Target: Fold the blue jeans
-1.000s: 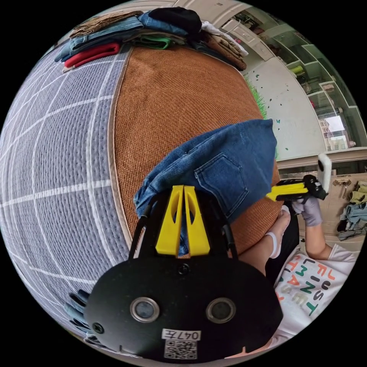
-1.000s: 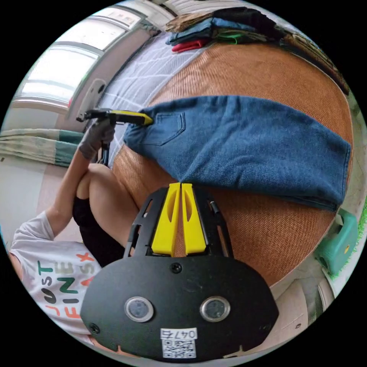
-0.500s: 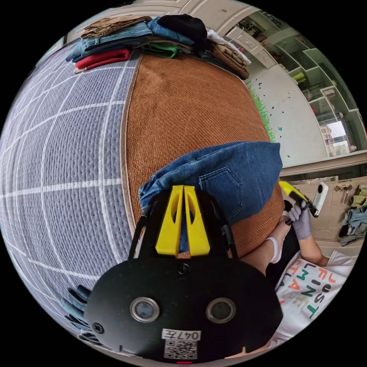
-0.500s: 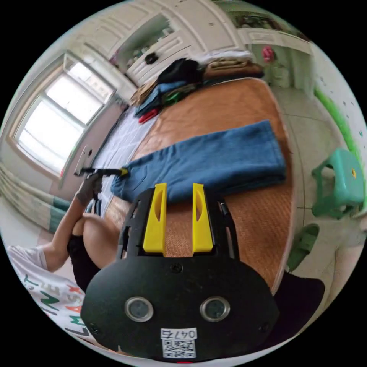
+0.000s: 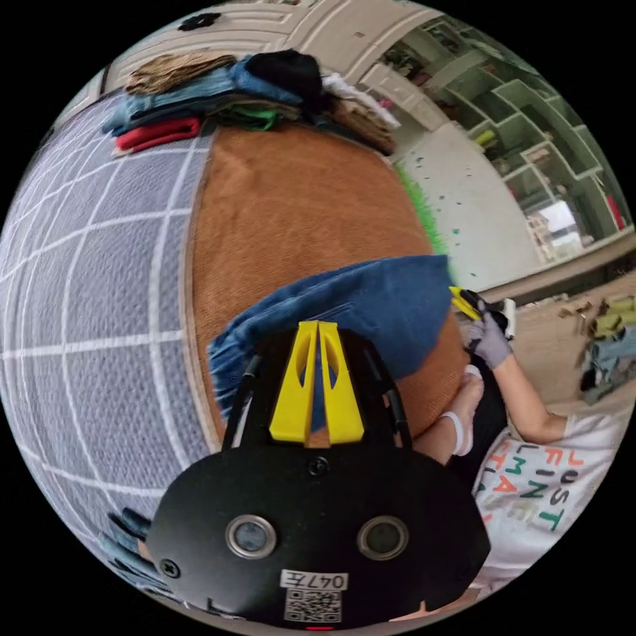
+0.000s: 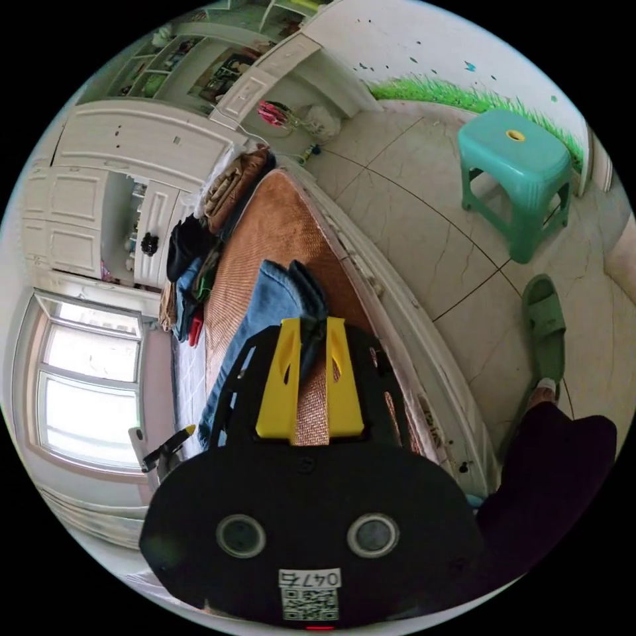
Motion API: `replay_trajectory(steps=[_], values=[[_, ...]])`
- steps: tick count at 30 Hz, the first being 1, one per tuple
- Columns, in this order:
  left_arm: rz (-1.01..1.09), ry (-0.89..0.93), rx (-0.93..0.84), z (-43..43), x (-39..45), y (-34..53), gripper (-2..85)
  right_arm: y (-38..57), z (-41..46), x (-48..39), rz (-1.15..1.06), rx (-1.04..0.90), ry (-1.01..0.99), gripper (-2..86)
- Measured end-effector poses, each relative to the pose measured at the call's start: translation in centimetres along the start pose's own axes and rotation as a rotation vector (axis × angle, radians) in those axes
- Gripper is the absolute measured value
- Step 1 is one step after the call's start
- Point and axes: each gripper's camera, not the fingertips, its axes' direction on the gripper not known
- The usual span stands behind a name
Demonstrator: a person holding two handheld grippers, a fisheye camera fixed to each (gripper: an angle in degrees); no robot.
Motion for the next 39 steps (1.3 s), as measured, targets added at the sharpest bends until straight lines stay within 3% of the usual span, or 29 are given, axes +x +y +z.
replay_trajectory(steps=[3, 5, 10, 12, 15, 19, 21, 23, 27, 29, 32, 34, 37, 39], values=[[0.088, 0.158, -0.088, 3.8, 5.4, -4.0, -1.0, 0.5, -1.4, -0.8, -0.071, 0.014, -0.049, 1.5], [0.072, 0.149, -0.138, 7.1, 7.8, -6.7, -1.0, 0.9, -2.2, -1.3, -0.094, 0.013, -0.084, 1.4], [-0.041, -0.144, -0.152, 15.8, 9.1, -12.6, -1.0, 1.9, -3.8, -3.3, -0.145, -0.008, -0.192, 1.2], [-0.070, -0.168, -0.192, 19.1, 8.0, -12.4, -1.0, 2.3, -4.2, -4.3, -0.188, -0.027, -0.193, 1.2], [-0.108, -0.135, -0.148, 18.8, 8.0, -11.5, -1.0, 3.0, -4.9, -5.9, -0.251, -0.029, -0.208, 1.2], [-0.009, -0.111, -0.030, 12.8, 12.9, -6.8, -1.0, 4.4, -5.0, -7.9, -0.321, -0.026, -0.199, 1.2], [0.036, -0.053, -0.067, 12.0, 15.5, -3.2, -1.0, 5.2, -5.0, -8.6, -0.337, -0.013, -0.210, 1.2], [0.057, -0.067, -0.095, 13.5, 17.9, 0.8, -1.0, 6.3, -4.9, -9.5, -0.351, 0.003, -0.228, 1.2], [0.097, -0.280, -0.202, 24.8, 19.0, 7.9, -1.0, 9.4, -4.5, -12.6, -0.415, 0.023, -0.267, 1.1], [0.074, -0.276, -0.112, 25.2, 18.5, 10.3, -1.0, 10.9, -4.1, -14.7, -0.470, 0.005, -0.288, 1.2], [0.029, -0.113, -0.049, 21.4, 16.8, 12.6, -1.0, 13.8, -3.4, -19.3, -0.623, -0.021, -0.304, 1.2], [-0.097, -0.063, 0.160, 14.7, 12.3, 16.2, -1.0, 16.6, -1.9, -23.8, -0.792, -0.063, -0.313, 1.2], [-0.347, -0.136, 0.419, 7.6, 3.3, 23.9, -1.0, 20.9, 2.3, -29.1, -0.982, -0.172, -0.331, 1.2], [-0.480, -0.128, 0.496, 6.4, -2.5, 29.0, -1.0, 24.0, 6.0, -31.7, -1.066, -0.260, -0.330, 1.2]])
